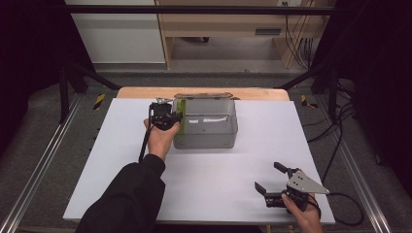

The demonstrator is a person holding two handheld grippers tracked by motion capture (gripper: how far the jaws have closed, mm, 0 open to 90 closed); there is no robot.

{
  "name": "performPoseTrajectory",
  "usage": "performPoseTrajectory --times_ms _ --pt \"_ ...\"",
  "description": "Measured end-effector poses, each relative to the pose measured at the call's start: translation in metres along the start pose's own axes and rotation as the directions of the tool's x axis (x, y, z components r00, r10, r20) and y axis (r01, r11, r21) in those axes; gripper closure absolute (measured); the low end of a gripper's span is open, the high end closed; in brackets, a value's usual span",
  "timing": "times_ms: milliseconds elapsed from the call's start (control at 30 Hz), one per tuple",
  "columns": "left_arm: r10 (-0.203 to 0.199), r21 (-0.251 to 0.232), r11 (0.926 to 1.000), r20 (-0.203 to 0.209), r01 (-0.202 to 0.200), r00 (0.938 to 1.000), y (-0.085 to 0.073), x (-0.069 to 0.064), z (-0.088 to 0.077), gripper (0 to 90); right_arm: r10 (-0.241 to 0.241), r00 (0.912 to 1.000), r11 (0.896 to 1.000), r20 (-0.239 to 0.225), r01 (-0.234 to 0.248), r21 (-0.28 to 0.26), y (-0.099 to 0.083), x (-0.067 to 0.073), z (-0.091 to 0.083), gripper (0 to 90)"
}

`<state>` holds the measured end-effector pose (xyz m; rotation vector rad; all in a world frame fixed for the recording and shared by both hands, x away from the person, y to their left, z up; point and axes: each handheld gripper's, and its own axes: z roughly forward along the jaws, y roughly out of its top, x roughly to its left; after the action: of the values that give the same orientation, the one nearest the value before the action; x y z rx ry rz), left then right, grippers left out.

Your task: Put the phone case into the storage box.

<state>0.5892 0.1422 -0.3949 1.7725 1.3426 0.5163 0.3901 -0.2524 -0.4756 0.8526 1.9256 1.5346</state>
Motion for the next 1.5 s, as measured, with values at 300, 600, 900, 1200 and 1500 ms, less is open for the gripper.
performPoseTrajectory --times_ms 300,600,900,1200,1500 --pt "-0.006 0.01 0.9999 0.003 0.006 1.0 -0.0002 0.0 0.0011 78.8 0.0 1.0 1.0 -0.002 0.0 0.004 -0.0001 0.0 0.0004 2.4" --pt "-0.016 0.014 0.9998 -0.001 0.016 0.9999 0.0 0.0 0.0008 78.7 0.008 1.0 1.0 -0.004 -0.008 0.011 -0.0005 -0.0004 0.002 2.4" --pt "-0.024 0.038 0.999 -0.024 0.025 0.9994 0.0028 0.0 0.0002 78.5 0.006 1.0 1.0 -0.002 -0.006 0.016 -0.0005 -0.0002 0.0024 2.4" --pt "-0.013 0.028 0.9995 -0.03 0.014 0.9995 0.0019 -0.0023 0.001 77.9 0.007 1.0 1.0 -0.002 -0.007 0.022 -0.0007 -0.0003 0.0028 2.4" --pt "0.022 0.015 0.9997 -0.044 -0.021 0.9988 0.0007 -0.0044 0.0034 75.9 0.007 1.0 1.0 -0.002 -0.007 0.029 -0.0008 0.0002 0.0033 2.4"
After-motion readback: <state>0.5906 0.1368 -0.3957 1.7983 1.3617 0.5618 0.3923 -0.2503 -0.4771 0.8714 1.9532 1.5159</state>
